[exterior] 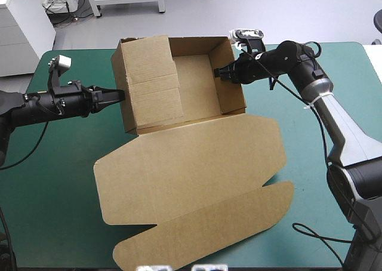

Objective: Fold the box

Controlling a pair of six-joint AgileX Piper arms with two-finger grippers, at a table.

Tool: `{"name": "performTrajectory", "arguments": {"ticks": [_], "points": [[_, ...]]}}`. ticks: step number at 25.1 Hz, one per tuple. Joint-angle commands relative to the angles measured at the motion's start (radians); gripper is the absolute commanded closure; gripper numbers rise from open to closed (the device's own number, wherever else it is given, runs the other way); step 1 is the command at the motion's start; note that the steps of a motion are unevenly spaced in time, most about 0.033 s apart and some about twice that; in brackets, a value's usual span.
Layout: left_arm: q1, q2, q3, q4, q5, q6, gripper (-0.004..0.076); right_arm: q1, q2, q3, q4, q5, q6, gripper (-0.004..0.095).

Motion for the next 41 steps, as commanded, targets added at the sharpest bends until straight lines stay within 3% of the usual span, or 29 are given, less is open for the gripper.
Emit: {"name": "performTrajectory", "arguments": {"ticks": [1, 6, 12, 15, 21, 26, 37, 41], "points": [[-0.006, -0.035, -0.028, -0.074, 0.012, -0.006, 0.0733, 0.008, -0.057, -0.028, 0.039, -0.058, 0.012, 0.0921], [-0.006, -0.035, -0.028, -0.067, 0.016, -0.006, 0.0648, 0.008, -0.057, -0.028, -0.018, -0.063, 0.035, 0.0921], [-0.006, -0.035, -0.028, -0.07, 0.026, -0.011, 0.039, 0.012, -0.057, -0.028, -0.025, -0.075, 0.035, 0.0921], [-0.006, -0.035, -0.028, -0.07, 0.042, -0.011, 0.0331, 0.012, -0.057, -0.028, -0.04, -0.077, 0.037, 0.0921], [-0.006, -0.035, -0.028, -0.064, 0.045, -0.011, 0.0329, 0.022, -0.057, -0.028, -0.043, -0.079, 0.04, 0.0921], [-0.006, -0.035, -0.028, 0.062, 0.01, -0.1, 0.0329, 0.085, -0.057, -0.028, -0.141, -0.117, 0.087, 0.0921], [-0.006, -0.035, -0.028, 0.521, -0.228, -0.352, 0.0339, 0.242, -0.052, -0.028, -0.175, -0.135, 0.13, 0.0921], [-0.006, -0.035, -0.028, 0.61, -0.243, -0.404, 0.04, 0.264, -0.052, -0.028, -0.198, -0.133, 0.137, 0.0921]]}}
